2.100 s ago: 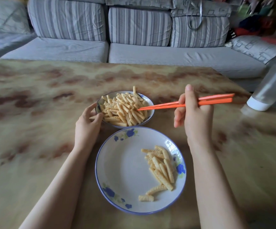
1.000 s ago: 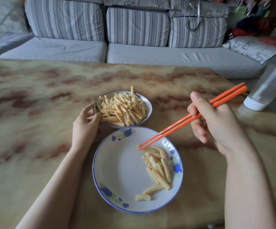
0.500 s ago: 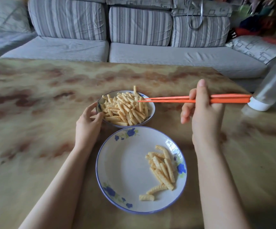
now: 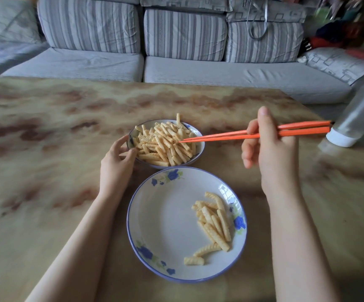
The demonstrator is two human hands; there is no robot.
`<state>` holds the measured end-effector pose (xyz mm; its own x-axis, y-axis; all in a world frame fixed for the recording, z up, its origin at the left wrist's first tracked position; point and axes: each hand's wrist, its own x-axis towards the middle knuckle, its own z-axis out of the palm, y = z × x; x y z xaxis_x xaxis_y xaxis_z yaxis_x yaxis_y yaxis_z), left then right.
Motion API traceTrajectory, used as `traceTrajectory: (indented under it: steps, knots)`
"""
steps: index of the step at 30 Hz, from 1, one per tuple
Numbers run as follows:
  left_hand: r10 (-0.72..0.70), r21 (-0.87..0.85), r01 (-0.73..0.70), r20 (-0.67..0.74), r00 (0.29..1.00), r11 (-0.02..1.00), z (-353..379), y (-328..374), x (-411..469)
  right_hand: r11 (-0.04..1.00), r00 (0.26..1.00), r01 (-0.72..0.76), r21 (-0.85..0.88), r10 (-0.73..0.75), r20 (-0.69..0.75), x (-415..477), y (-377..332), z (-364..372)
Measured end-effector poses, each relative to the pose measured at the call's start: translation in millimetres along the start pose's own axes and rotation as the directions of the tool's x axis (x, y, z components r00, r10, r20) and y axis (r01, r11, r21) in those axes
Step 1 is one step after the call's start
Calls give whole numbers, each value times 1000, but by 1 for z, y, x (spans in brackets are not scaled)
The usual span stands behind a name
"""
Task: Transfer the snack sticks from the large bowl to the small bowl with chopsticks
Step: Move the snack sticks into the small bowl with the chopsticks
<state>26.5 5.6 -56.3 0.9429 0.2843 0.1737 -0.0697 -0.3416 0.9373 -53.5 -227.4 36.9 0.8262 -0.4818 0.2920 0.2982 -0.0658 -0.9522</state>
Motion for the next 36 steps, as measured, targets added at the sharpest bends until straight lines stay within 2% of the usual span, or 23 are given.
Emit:
traceTrajectory:
  steps: [3, 7, 13, 19, 25, 29, 36]
  knots:
    - [-1, -3, 2, 2, 1000, 1000, 0, 0, 0, 999, 997, -11, -39, 14, 76, -1, -13, -17]
    - [0, -13, 0, 5, 1000, 1000, 0, 0, 0, 981, 978, -35, -192, 73, 195, -6, -29, -38]
    - [-4, -1, 4, -3, 1000, 1000, 0, 0, 0, 952, 966, -7, -307, 87, 244, -10, -37, -49]
    - [-1, -9, 1, -3, 1000, 1000, 0, 0, 1, 937, 960, -17, -349, 113, 255, -10, -40, -56]
    - [1, -27, -1, -5, 1000, 1000, 1, -1, 0, 935, 956, -43, -352, 141, 257, -10, -38, -56]
    - [-1, -3, 1, -8, 1000, 1000, 0, -1, 0, 938, 970, -50, -343, 127, 208, -9, -34, -53]
    - [-5, 1, 5, -5, 1000, 1000, 0, 0, 0, 989, 993, -41, -141, 56, 99, -6, -26, -36]
